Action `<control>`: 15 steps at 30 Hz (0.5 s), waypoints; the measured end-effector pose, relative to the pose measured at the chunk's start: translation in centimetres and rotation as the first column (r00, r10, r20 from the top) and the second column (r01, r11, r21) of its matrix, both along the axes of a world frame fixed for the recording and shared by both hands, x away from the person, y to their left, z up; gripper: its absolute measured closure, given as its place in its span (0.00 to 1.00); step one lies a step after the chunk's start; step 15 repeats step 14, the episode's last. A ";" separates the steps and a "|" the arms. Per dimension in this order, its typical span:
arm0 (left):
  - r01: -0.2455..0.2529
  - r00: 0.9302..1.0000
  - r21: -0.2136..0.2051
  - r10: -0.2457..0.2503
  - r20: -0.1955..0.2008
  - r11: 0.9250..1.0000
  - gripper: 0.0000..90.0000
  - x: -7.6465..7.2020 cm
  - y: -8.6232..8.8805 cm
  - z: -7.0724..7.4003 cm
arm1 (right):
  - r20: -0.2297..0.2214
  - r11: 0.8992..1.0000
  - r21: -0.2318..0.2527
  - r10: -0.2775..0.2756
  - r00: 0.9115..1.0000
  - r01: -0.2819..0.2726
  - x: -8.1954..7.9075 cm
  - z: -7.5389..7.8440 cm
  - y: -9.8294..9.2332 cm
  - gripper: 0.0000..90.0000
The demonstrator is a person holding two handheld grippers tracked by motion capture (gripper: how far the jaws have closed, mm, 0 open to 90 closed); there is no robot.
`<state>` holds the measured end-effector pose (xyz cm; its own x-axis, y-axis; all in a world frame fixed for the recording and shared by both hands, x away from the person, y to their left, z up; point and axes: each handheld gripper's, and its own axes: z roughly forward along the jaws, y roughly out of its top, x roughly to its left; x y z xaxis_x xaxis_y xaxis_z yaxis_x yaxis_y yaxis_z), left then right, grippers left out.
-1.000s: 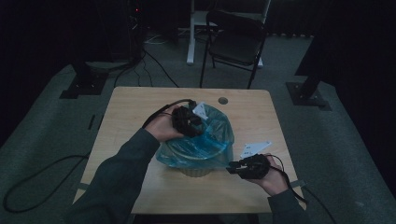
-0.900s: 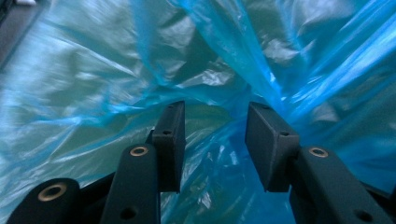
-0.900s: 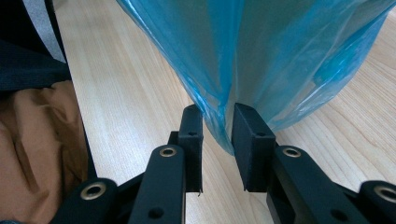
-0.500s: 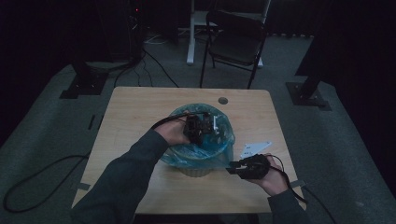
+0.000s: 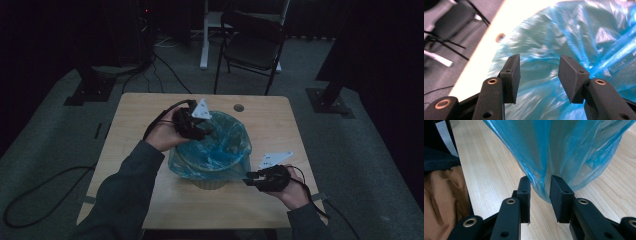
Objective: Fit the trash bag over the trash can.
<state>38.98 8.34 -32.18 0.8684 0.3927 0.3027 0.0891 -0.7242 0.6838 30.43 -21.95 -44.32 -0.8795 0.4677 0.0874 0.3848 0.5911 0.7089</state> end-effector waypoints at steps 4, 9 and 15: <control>-0.042 0.999 -0.080 0.043 0.015 0.996 0.58 -0.3 2.3 0.5 | 0.002 1.000 0.004 -0.006 1.000 0.006 0.0 0.1 -0.1 0.78; -0.050 0.998 -0.114 0.053 0.022 0.992 0.58 -0.5 3.4 0.8 | 0.007 1.000 0.006 -0.005 1.000 0.005 0.0 0.1 -0.1 0.76; -0.048 0.998 -0.115 0.051 0.024 0.992 0.58 -0.6 3.5 0.8 | 0.011 1.000 0.011 -0.011 1.000 0.011 0.1 0.1 -0.2 0.75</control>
